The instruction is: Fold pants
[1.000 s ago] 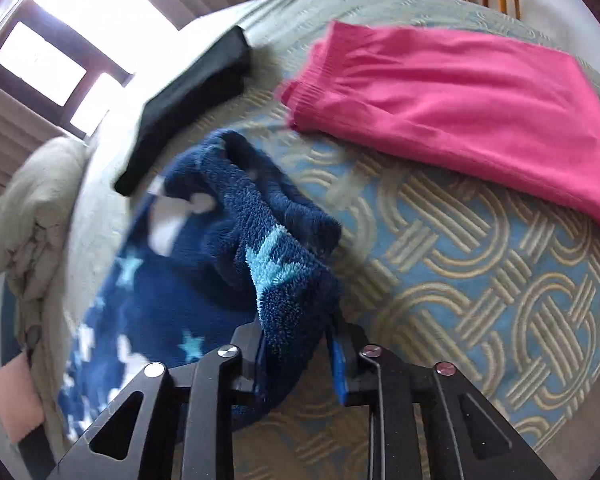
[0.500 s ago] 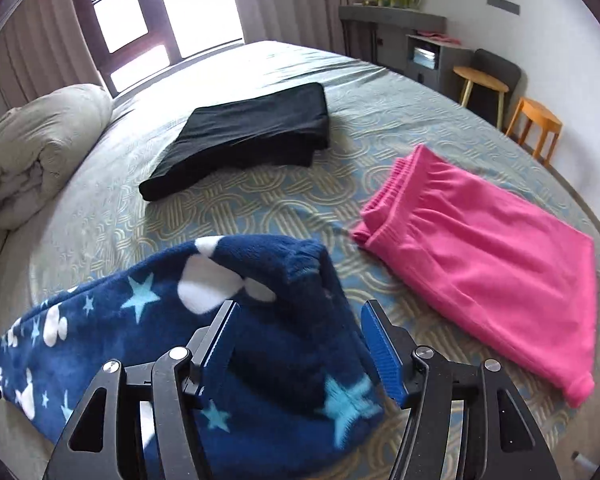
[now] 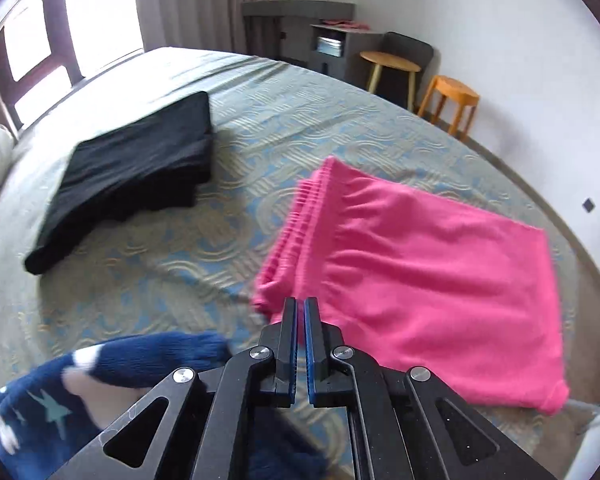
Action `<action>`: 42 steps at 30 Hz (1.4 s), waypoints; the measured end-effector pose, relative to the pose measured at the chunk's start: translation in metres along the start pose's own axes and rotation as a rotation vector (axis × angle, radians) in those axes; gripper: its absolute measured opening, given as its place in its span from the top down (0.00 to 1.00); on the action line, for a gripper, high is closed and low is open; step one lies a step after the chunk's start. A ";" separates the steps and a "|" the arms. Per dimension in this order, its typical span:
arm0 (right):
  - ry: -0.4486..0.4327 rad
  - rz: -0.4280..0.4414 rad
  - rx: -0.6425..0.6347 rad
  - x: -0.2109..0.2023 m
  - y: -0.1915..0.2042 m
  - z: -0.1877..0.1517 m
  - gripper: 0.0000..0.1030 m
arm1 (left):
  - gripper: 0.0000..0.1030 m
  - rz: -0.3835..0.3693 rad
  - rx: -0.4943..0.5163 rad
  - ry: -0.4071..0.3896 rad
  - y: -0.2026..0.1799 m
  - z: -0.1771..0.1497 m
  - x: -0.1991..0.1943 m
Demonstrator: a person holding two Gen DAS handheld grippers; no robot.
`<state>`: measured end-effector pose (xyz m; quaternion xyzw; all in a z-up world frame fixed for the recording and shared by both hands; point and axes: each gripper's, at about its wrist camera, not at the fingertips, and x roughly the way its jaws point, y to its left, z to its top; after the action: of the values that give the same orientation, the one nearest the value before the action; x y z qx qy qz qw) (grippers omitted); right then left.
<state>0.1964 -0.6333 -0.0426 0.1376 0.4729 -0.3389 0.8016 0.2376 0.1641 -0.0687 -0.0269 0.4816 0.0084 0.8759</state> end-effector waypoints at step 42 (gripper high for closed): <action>-0.078 0.504 -1.161 -0.129 0.408 -0.186 0.45 | 0.84 -0.157 -0.372 -0.111 0.153 -0.034 -0.016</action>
<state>0.3059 -0.1810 -0.0694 -0.2248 0.5034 0.1669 0.8174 0.1946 0.3149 -0.0794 -0.2252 0.4191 0.0306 0.8791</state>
